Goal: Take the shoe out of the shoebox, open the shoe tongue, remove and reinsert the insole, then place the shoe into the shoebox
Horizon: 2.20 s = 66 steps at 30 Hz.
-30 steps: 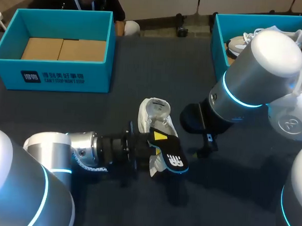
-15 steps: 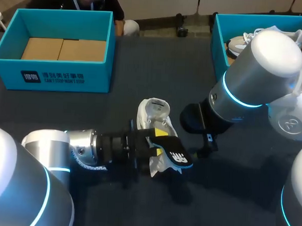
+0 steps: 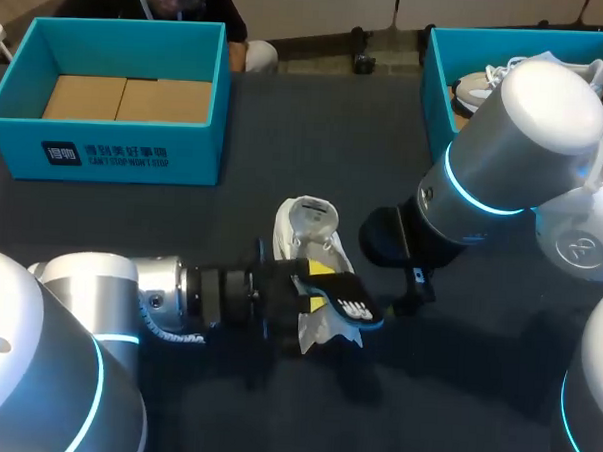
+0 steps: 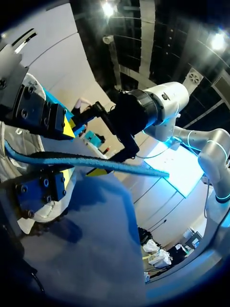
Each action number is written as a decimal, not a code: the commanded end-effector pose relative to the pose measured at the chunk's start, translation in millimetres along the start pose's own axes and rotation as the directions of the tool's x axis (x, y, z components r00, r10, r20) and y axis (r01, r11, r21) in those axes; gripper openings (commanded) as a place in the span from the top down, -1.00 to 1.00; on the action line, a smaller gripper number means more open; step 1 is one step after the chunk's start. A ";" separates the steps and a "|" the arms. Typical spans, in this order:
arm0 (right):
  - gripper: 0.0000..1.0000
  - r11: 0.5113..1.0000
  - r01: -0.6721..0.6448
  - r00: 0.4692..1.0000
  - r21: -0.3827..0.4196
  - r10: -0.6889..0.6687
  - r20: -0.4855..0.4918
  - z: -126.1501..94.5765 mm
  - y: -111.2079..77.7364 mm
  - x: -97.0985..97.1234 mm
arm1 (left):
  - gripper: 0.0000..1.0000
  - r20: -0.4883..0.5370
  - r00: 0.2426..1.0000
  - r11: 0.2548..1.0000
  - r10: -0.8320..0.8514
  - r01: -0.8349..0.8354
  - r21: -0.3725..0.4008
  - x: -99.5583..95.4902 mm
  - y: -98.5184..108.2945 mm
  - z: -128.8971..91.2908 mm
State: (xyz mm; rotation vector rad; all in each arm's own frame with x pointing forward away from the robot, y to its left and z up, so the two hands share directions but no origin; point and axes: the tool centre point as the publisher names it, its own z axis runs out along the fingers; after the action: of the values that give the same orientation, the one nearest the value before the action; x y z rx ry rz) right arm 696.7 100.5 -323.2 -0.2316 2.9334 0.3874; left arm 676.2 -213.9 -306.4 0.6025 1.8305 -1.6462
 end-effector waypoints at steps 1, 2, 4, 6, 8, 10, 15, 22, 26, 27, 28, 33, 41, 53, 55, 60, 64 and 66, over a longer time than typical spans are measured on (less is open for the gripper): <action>-1.00 1.000 0.001 1.000 -0.002 -0.001 0.001 0.0 -0.8 1.3 | 0.62 0.000 1.000 0.997 -0.003 0.003 -0.074 0.4 -7.8 -3.8; -1.00 1.000 0.001 1.000 -0.002 -0.001 0.001 0.0 -0.8 1.3 | 0.65 0.000 1.000 0.997 -0.003 0.003 -0.074 0.8 -7.4 -3.9; -1.00 1.000 0.001 1.000 -0.002 -0.001 0.001 0.0 -0.8 1.3 | 0.97 -0.005 1.000 0.997 -0.005 0.005 -0.078 2.8 -5.6 -4.0; -1.00 1.000 0.001 1.000 -0.002 -0.001 0.001 0.0 -0.8 1.3 | 1.00 -0.008 1.000 0.997 -0.011 0.011 -0.079 5.5 -3.4 -3.7; -1.00 1.000 0.001 1.000 -0.002 -0.001 0.001 0.0 -0.8 1.3 | 1.00 -0.010 1.000 0.997 -0.016 0.016 -0.076 7.3 -2.5 -3.0; -1.00 1.000 0.001 1.000 -0.002 -0.001 0.001 0.0 -0.8 1.3 | 1.00 -0.012 1.000 0.997 -0.020 0.019 -0.076 9.3 0.6 -2.3; -1.00 1.000 0.001 1.000 -0.002 -0.001 0.001 0.0 -0.8 1.3 | 1.00 -0.008 1.000 0.996 -0.019 0.018 -0.089 9.4 9.9 -3.0; -1.00 1.000 0.001 1.000 -0.002 -0.001 0.001 0.0 -0.8 1.3 | 1.00 0.003 1.000 0.994 -0.028 0.028 -0.106 6.4 23.3 -5.9; -1.00 1.000 0.001 1.000 -0.002 -0.001 0.001 0.0 -0.8 1.3 | 1.00 -0.002 0.999 0.991 -0.032 0.032 -0.127 7.7 31.6 -7.5; -1.00 1.000 0.001 1.000 -0.002 -0.001 0.001 0.0 -0.8 1.3 | 1.00 0.004 0.999 0.991 -0.037 0.038 -0.127 7.7 32.1 -7.7; -1.00 1.000 0.001 1.000 -0.002 -0.001 0.001 0.0 -0.8 1.3 | 1.00 0.002 0.999 0.990 -0.038 0.038 -0.133 7.7 33.3 -8.4; -1.00 1.000 0.001 1.000 -0.002 -0.001 0.001 0.0 -0.8 1.3 | 0.30 0.008 1.000 0.992 -0.026 0.027 -0.126 3.2 26.0 -8.7; -1.00 1.000 0.001 1.000 -0.002 -0.001 0.001 0.0 -0.8 1.3 | 0.47 -0.006 1.000 0.996 -0.011 0.010 -0.092 -0.2 11.2 -4.3; -1.00 1.000 0.001 1.000 -0.002 -0.001 0.001 0.0 -0.8 1.3 | 1.00 -0.035 0.999 0.994 -0.014 0.010 -0.110 8.5 29.4 -3.0; -1.00 1.000 0.001 1.000 -0.002 -0.001 0.001 0.0 -0.8 1.3 | 1.00 -0.034 0.999 0.994 -0.007 0.003 -0.113 8.3 33.4 -3.4; -1.00 1.000 0.001 1.000 -0.002 -0.001 0.001 0.0 -0.8 1.3 | 1.00 -0.037 0.999 0.991 0.014 -0.018 -0.133 8.5 46.8 -4.4; -1.00 1.000 0.001 1.000 -0.002 -0.001 0.001 0.0 -0.8 1.3 | 1.00 -0.037 0.999 0.991 0.019 -0.024 -0.135 8.5 48.5 -4.4; -1.00 1.000 0.001 1.000 -0.002 -0.001 0.001 0.0 -0.8 1.3 | 0.58 -0.037 0.999 0.991 0.023 -0.028 -0.133 7.8 43.6 -4.2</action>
State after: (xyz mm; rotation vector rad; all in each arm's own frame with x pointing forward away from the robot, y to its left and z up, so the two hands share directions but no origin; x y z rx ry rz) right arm 696.7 100.6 -323.1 -0.2317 2.9334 0.3874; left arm 701.3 -203.8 -344.8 0.5985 1.9307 -1.4962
